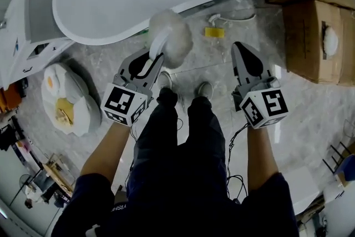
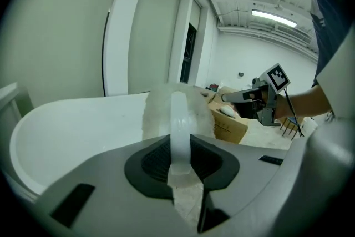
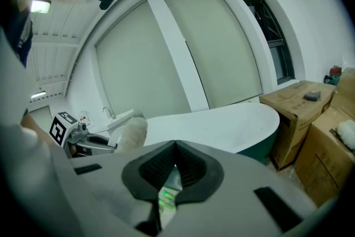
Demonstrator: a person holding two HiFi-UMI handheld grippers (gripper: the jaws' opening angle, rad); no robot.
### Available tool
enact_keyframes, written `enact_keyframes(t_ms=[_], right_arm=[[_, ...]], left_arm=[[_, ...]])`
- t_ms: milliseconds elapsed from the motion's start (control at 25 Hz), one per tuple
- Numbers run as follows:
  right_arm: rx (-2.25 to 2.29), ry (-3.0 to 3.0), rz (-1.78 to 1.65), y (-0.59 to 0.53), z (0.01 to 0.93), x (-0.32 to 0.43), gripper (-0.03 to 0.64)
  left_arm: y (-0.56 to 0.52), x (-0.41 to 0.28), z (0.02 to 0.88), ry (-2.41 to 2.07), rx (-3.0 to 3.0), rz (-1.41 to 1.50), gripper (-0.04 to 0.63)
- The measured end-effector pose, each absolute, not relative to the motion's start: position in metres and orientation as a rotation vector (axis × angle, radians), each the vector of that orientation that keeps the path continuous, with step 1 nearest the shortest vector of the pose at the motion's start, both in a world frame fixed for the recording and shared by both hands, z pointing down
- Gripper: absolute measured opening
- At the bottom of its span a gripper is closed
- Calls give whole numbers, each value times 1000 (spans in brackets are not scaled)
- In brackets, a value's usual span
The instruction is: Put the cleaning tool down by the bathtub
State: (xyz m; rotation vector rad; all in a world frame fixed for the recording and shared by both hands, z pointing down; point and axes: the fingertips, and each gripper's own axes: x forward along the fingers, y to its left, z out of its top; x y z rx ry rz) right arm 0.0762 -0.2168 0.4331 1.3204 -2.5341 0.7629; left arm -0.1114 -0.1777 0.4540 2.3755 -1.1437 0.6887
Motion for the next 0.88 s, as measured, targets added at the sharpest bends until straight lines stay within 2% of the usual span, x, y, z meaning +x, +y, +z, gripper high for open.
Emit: enact_keyframes(t_ms=[880], right_arm=[[1499,-2417,785,-194,738,93,5]], left_arm=[[-176,-100,820,-819,2429,1058,95]])
